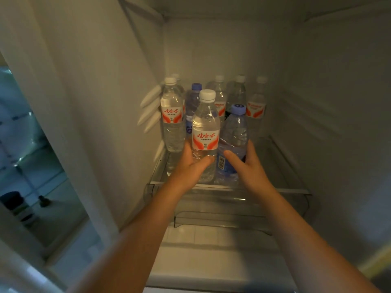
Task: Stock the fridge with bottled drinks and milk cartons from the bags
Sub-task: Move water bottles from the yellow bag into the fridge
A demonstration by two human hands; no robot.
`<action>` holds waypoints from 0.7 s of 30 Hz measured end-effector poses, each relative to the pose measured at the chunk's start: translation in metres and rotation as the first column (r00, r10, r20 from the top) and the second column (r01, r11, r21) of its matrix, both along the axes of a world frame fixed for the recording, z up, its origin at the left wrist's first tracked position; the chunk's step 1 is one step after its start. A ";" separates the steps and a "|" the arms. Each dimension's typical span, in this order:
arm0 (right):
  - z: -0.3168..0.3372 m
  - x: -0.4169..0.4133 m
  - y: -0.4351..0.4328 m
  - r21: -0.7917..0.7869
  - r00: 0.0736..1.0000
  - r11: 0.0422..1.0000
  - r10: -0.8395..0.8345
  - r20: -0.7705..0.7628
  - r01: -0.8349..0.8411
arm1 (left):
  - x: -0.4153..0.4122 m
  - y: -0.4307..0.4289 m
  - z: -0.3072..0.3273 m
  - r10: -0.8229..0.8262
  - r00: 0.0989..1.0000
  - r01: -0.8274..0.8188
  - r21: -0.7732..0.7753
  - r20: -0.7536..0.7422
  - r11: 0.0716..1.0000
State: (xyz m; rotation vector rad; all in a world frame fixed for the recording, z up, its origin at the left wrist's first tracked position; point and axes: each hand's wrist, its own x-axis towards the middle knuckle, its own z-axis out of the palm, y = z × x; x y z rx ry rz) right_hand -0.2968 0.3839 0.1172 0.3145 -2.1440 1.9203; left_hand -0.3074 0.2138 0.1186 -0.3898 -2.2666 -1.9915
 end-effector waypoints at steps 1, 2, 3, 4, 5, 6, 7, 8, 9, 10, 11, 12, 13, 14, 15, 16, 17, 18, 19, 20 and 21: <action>-0.002 0.000 0.003 0.037 1.000 0.999 0.013 0.015 -0.014 | -0.001 -0.004 -0.004 -0.007 1.000 0.007 -0.059 0.000 0.998; -0.004 -0.002 0.007 0.083 0.999 0.996 0.025 0.034 -0.028 | 0.000 -0.007 -0.008 0.003 1.000 -0.004 -0.132 -0.001 0.991; -0.008 -0.002 0.011 0.140 0.998 0.989 0.033 0.059 -0.041 | 0.001 -0.010 -0.013 0.041 0.999 -0.041 -0.213 -0.006 0.976; -0.012 -0.002 0.013 0.203 0.996 0.978 0.034 0.084 -0.050 | 0.003 -0.012 -0.018 0.094 0.995 -0.095 -0.280 -0.018 0.955; -0.016 -0.002 0.015 0.268 0.995 0.962 0.021 0.102 -0.048 | 0.005 -0.013 -0.022 0.154 0.987 -0.156 -0.321 -0.032 0.934; -0.021 -0.002 0.014 0.331 0.994 0.943 -0.010 0.107 -0.026 | 0.007 -0.013 -0.025 0.205 0.978 -0.209 -0.332 -0.046 0.920; -0.024 -0.003 0.014 0.391 0.994 0.920 -0.054 0.099 0.011 | 0.007 -0.013 -0.028 0.242 0.969 -0.245 -0.330 -0.052 0.911; -0.026 -0.004 0.013 0.447 0.992 0.893 -0.099 0.081 0.052 | 0.007 -0.013 -0.028 0.265 0.963 -0.264 -0.330 -0.045 0.906; -0.027 -0.005 0.012 0.496 0.988 0.863 -0.139 0.062 0.091 | 0.006 -0.012 -0.028 0.281 0.959 -0.275 -0.334 -0.031 0.902; -0.028 -0.007 0.011 0.545 0.984 0.828 -0.174 0.033 0.128 | 0.006 -0.012 -0.027 0.292 0.956 -0.280 -0.348 -0.020 0.895; -0.030 -0.008 0.010 0.603 0.978 0.780 -0.211 -0.002 0.170 | 0.004 -0.012 -0.026 0.302 0.953 -0.287 -0.365 -0.015 0.886; -0.032 -0.009 0.008 0.662 0.968 0.720 -0.248 -0.038 0.210 | 0.004 -0.011 -0.024 0.313 0.950 -0.296 -0.380 -0.017 0.876; -0.034 -0.009 0.007 0.705 0.958 0.667 -0.281 -0.061 0.240 | 0.002 -0.011 -0.024 0.325 0.946 -0.308 -0.388 -0.024 0.869; -0.035 -0.011 0.005 0.728 0.950 0.636 -0.306 -0.066 0.255 | -0.001 -0.011 -0.023 0.335 0.942 -0.320 -0.389 -0.031 0.864; -0.035 -0.014 0.003 0.737 0.943 0.625 -0.328 -0.049 0.255 | -0.005 -0.010 -0.023 0.344 0.938 -0.328 -0.388 -0.030 0.861; -0.035 -0.018 0.001 0.743 0.939 0.623 -0.344 -0.023 0.247 | -0.009 -0.010 -0.022 0.352 0.936 -0.333 -0.390 -0.025 0.858; -0.035 -0.023 0.000 0.749 0.935 0.620 -0.355 -0.002 0.236 | -0.013 -0.010 -0.022 0.359 0.933 -0.337 -0.391 -0.018 0.856; -0.034 -0.029 -0.001 0.760 0.934 0.609 -0.358 0.006 0.229 | -0.017 -0.010 -0.021 0.366 0.930 -0.341 -0.392 -0.012 0.854; -0.034 -0.036 -0.002 0.772 0.934 0.596 -0.356 0.006 0.223 | -0.021 -0.010 -0.019 0.373 0.928 -0.346 -0.387 -0.004 0.855; -0.033 -0.042 -0.002 0.782 0.934 0.585 -0.357 0.010 0.216 | -0.025 -0.010 -0.018 0.379 0.926 -0.348 -0.378 0.008 0.858; -0.032 -0.049 -0.003 0.785 0.932 0.582 -0.363 0.018 0.211 | -0.029 -0.009 -0.017 0.384 0.923 -0.349 -0.367 0.023 0.862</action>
